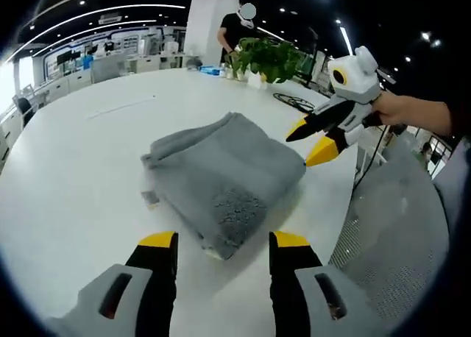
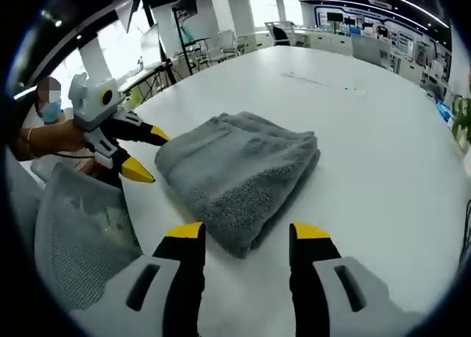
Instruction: Fold the towel on the table until its edges align and the towel forms a compact rectangular stack.
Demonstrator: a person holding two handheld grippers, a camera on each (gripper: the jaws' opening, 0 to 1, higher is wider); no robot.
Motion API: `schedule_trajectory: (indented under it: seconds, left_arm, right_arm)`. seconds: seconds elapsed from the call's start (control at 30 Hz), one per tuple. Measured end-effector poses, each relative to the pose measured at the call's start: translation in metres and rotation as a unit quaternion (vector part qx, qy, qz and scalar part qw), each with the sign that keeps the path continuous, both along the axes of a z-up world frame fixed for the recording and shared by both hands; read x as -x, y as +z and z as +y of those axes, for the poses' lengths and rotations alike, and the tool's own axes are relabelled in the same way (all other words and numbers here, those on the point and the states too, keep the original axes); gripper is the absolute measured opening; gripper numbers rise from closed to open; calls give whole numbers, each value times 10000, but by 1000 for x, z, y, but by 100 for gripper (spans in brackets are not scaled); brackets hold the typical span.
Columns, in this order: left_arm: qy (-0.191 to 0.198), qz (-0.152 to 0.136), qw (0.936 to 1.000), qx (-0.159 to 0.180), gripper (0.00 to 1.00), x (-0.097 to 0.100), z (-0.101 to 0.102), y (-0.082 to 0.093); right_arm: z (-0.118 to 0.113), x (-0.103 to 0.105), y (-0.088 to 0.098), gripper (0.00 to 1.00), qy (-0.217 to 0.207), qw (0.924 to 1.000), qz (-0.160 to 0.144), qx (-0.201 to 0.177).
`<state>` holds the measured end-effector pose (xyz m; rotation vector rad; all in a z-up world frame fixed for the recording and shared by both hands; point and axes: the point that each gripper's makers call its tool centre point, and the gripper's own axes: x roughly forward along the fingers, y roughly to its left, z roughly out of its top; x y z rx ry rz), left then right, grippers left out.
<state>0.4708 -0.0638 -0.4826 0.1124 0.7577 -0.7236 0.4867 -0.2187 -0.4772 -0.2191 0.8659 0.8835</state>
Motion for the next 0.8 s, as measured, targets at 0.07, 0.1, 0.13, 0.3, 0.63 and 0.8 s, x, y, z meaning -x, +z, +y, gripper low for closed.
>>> schedule_trajectory:
  seconds: [0.07,0.1,0.13,0.3,0.63,0.8]
  left_arm:
    - [15,86,9999,65,51,2,-2,-2]
    - [12,87,9999,68,51,2,-3,-4]
    - [0,90,9999,59,50,3,-4,-5]
    - [-155,172,9997,-14,49,3,-9,-13]
    - [-197,253,9994,-90,43,-11,-15,-14]
    - [-190,284,9994,-61,42,-21,-11,-16]
  right_arm:
    - [1,2,-4,45,65,10000,51,37]
    - [2,3,-6,45,86,9999,71,61]
    - [3,4,-8,45,107,9999,79,87]
    - [5,7,-18,43,188,9996,120,190]
    - [12,-2,-25,37,220,9994,95,237]
    - [14,-7,-23,37,224,9994,117,228]
